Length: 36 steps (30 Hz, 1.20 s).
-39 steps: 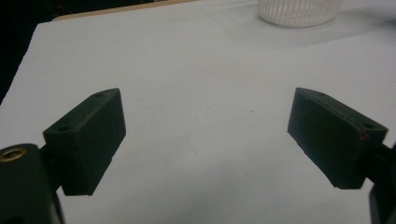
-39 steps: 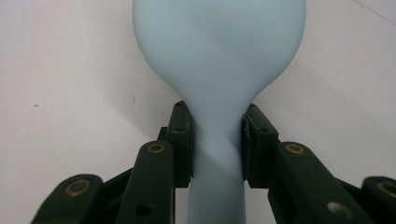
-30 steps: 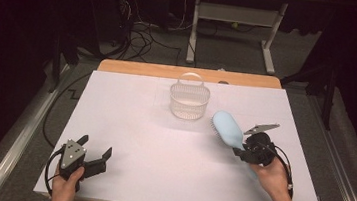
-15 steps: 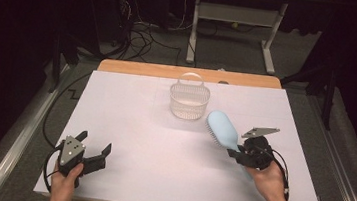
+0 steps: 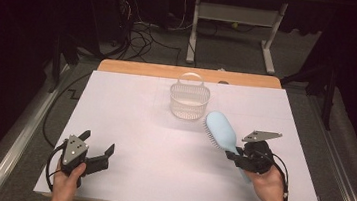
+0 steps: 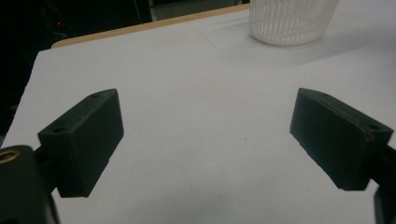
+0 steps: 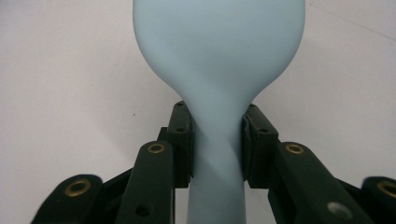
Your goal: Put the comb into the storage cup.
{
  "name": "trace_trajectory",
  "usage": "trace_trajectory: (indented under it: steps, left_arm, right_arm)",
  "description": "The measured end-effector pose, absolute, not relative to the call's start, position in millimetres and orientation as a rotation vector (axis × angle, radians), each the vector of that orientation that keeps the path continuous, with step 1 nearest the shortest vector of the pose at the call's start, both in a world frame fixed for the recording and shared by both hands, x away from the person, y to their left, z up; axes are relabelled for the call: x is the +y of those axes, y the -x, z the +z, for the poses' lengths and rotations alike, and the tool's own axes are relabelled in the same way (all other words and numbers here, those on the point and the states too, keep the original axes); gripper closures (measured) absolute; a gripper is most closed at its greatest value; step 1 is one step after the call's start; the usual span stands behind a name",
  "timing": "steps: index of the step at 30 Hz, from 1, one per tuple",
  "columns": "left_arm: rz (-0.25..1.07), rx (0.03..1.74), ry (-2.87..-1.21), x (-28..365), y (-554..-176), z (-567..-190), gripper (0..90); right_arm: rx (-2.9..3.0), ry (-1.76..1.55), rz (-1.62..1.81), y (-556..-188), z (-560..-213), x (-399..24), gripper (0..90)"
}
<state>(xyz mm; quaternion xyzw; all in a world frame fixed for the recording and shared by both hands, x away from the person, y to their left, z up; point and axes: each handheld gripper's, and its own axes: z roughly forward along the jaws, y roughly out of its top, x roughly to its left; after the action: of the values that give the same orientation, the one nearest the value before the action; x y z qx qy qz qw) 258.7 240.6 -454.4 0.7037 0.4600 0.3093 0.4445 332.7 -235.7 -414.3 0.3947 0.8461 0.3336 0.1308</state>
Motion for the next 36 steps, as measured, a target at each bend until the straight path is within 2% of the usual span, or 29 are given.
trace_trajectory:
  steps: [20,36]
  left_arm:
    - [0.735,1.095,-1.782,214,-268,-448,10.5]
    - [0.699,1.014,-1.801,188,-275,-442,6.7]
  right_arm:
    - [2.49,-1.091,1.026,-318,-419,-220,70.0]
    - [2.498,-1.077,1.064,-313,-420,-218,70.0]
